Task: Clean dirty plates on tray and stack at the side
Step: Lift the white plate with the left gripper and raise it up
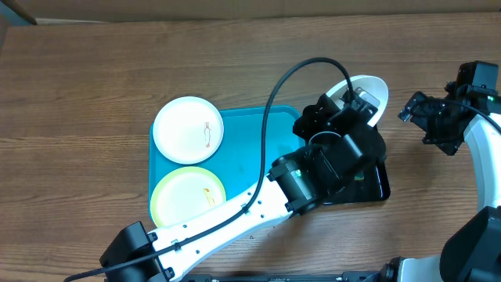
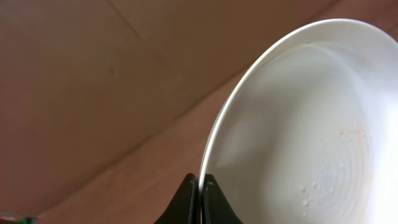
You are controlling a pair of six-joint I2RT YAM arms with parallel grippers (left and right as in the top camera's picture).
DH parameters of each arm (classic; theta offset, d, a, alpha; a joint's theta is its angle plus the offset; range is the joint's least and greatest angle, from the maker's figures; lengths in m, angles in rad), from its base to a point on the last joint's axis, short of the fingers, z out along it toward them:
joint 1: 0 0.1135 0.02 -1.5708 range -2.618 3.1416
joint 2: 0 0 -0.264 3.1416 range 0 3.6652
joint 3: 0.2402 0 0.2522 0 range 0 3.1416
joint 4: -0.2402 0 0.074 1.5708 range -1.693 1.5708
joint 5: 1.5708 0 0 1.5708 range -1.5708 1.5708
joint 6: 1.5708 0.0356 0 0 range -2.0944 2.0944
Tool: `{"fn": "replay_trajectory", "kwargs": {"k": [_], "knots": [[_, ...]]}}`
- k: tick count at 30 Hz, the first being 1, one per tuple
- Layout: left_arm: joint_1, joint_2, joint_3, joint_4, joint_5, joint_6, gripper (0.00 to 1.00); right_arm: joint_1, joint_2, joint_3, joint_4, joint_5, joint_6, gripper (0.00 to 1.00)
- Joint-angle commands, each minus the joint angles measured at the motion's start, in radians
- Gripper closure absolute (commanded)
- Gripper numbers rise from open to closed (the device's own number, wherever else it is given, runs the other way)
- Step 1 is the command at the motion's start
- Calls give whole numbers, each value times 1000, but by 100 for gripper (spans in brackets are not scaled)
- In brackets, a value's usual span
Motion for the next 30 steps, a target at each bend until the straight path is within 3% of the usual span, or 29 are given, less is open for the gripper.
{"fn": "replay_trajectory", "kwargs": {"k": [1,13,30], "knots": [[-25,-10,25,63,-142,125,96,-2,-16,21,9,-6,3,0],[-51,-10,25,243,-192,410,96,-2,-15,21,9,-6,3,0],[-52,-10,25,337,-210,406,96,-2,-15,21,9,-6,3,0]]}}
